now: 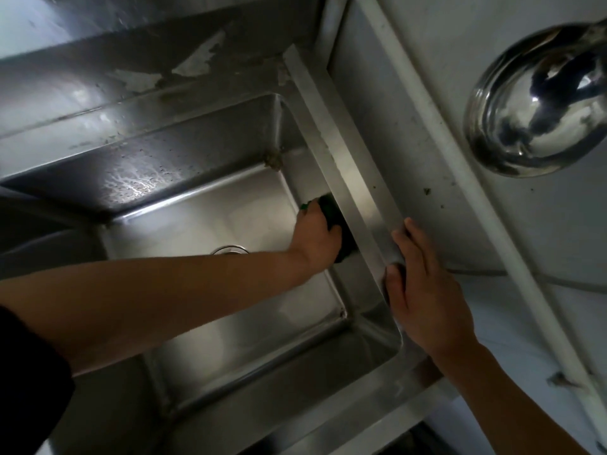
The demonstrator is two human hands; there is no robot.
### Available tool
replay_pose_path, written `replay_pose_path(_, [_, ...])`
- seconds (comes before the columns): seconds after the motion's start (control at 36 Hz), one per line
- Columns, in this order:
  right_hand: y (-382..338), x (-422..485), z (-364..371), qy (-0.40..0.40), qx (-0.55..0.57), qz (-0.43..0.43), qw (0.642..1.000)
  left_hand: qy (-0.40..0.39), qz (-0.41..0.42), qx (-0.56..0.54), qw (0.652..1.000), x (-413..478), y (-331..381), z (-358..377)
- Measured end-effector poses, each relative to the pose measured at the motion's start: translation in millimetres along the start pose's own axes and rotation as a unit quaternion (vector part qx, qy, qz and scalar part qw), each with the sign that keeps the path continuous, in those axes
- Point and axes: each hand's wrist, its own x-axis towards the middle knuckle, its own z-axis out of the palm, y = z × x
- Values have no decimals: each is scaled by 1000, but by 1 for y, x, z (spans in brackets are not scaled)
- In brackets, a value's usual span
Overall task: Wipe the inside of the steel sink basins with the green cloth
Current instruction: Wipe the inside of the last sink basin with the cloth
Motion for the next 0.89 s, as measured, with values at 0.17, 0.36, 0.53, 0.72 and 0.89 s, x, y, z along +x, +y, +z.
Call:
replay_pose_path(0.17, [0,1,0,-10,3,8,1000,63,-33,9,997,50,1,-21])
replay_pose_path(0.36, [-1,1,-1,-22,1,19,1000,27,49,16,998,21,7,-24])
replay_pose_path(0.53, [-5,2,-4,-23,-11,20,999,77,-21,10,997,63,13,-39])
replay_pose_path(0.72, [-4,3,-5,-18,-5,10,1000,1,19,56,998,19,-7,-11])
replay_pose_path(0.89, [-4,3,-5,-12,-10,9,1000,68,-16,20,997,58,7,-27])
